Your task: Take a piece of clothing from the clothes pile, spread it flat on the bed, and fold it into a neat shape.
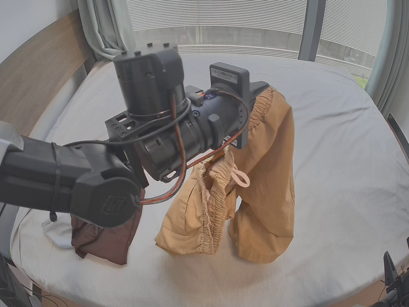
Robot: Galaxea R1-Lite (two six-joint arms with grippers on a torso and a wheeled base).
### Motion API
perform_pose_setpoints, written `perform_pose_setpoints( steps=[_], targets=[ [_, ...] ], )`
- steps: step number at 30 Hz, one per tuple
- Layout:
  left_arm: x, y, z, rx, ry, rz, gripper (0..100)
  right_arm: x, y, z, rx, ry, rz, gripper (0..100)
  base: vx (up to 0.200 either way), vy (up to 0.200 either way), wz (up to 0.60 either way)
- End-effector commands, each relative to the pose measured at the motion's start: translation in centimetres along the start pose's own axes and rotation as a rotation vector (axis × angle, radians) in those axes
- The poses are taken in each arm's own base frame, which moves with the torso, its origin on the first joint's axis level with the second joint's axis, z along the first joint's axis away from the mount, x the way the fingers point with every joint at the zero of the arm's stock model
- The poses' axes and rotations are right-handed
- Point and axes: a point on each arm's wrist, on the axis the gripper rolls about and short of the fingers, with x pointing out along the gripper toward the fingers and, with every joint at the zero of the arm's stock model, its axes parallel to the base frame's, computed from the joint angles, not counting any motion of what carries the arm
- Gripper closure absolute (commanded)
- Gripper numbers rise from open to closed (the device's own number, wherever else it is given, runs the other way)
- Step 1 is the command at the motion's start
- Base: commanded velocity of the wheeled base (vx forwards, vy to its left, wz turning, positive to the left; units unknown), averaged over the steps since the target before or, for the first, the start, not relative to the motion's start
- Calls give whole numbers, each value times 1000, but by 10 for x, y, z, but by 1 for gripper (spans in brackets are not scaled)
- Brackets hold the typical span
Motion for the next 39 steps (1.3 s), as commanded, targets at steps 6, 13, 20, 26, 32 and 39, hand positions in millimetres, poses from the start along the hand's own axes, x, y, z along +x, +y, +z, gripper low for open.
perform_pose_setpoints(
  steps=[6, 13, 20, 26, 32, 39],
  targets=[
    [-3, -21, -13, -85, 32, -60, 100, 1, 0, -5, 1, 16, -1, 0, 0, 0, 0],
    [-11, -34, -10, -169, 36, -88, 100, 1, 0, -5, 0, 16, 0, 0, 0, 0, 0],
    [-4, 21, 13, -155, -36, 41, 100, 1, 0, -5, 1, 16, 0, 0, 0, 0, 0],
    [-19, 54, 42, 11, -122, 55, 100, 1, 0, -5, 1, 16, 2, 0, 0, 0, 0],
    [-43, 66, 69, 131, -204, 35, 100, 1, 0, -5, 1, 16, 2, 0, 0, 0, 0],
    [-75, 83, 87, 231, -230, 91, 100, 1, 0, -5, 1, 15, 2, 0, 0, 0, 0]
  ],
)
